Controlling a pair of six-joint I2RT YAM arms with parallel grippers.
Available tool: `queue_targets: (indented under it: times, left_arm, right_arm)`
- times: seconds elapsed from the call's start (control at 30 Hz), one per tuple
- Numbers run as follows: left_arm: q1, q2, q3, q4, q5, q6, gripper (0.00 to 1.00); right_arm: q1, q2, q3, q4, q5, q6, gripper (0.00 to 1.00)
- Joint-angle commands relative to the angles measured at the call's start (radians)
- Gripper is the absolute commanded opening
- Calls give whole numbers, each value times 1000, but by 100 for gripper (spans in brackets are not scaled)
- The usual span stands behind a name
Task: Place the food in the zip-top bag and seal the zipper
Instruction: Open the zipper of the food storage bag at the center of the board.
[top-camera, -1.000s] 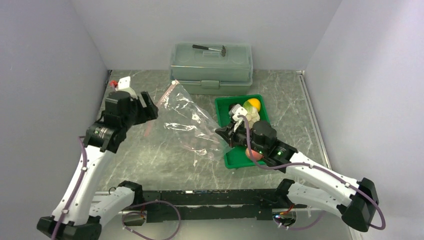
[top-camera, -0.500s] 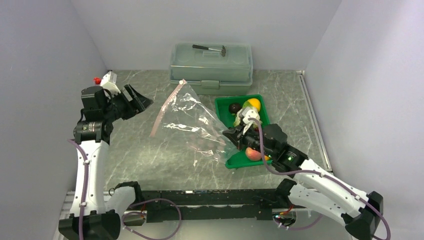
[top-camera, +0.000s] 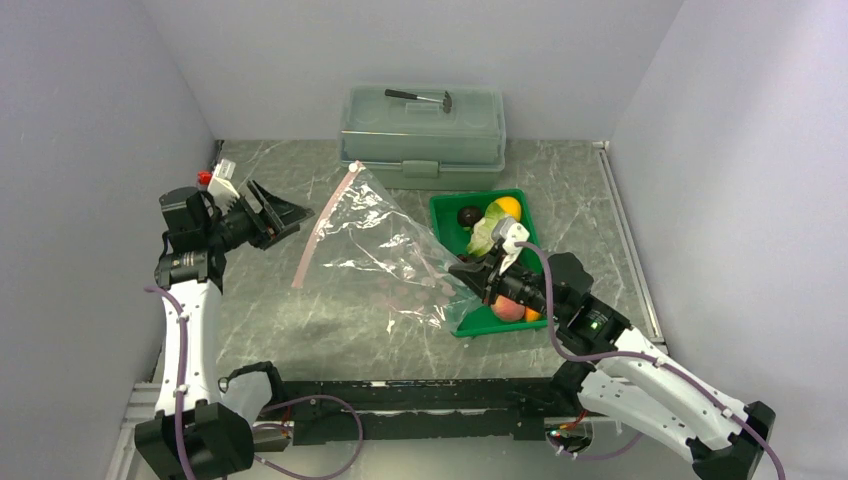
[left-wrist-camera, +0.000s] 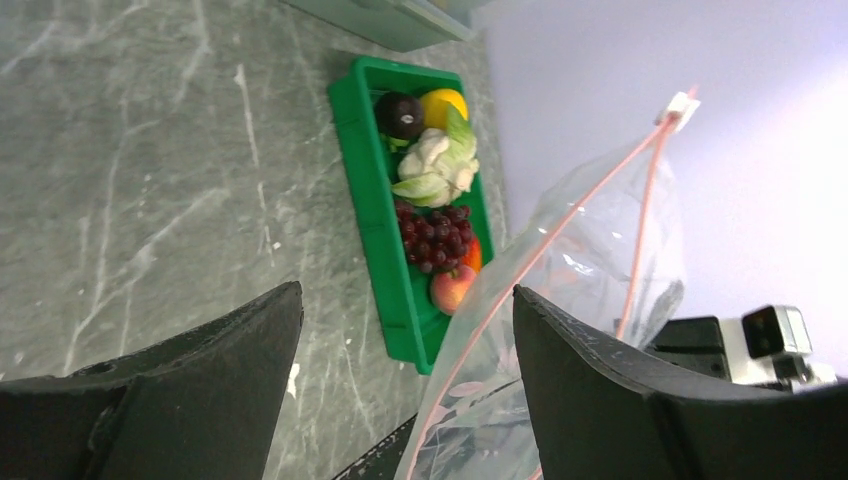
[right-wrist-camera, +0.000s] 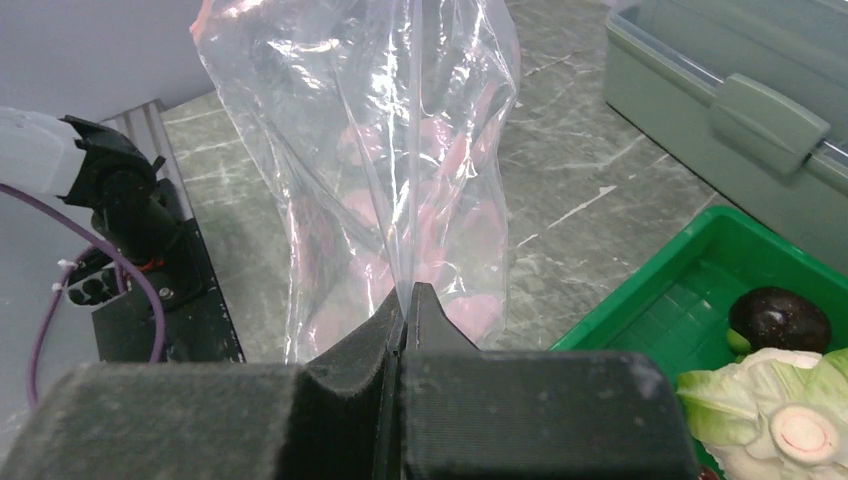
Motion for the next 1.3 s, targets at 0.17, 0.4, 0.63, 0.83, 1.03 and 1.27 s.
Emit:
queue_targets:
  times: [0.17, 0.4, 0.63, 0.83, 1.03, 1.27]
  left_arm:
    - [5, -33, -27, 179, 189, -78, 81]
    - [3, -75, -76, 292, 258, -147, 81]
    - [-20, -84, -92, 347, 300, -169, 79]
    - [-72, -96, -75, 274, 298, -86, 78]
    - [-89, -104, -70, 234, 294, -52, 76]
    - [-99, -106, -80, 245, 312, -56, 67]
  right_arm:
    - [-3, -28, 0, 25, -57, 25, 0]
    - [-4, -50, 16, 21, -47, 23, 0]
    - [-6, -63, 22, -2, -58, 25, 0]
    - [-6, -65, 34, 8, -83, 36, 0]
    - [-6, -81, 51, 5, -105, 41, 0]
    - [-6, -103, 55, 2, -87, 49, 0]
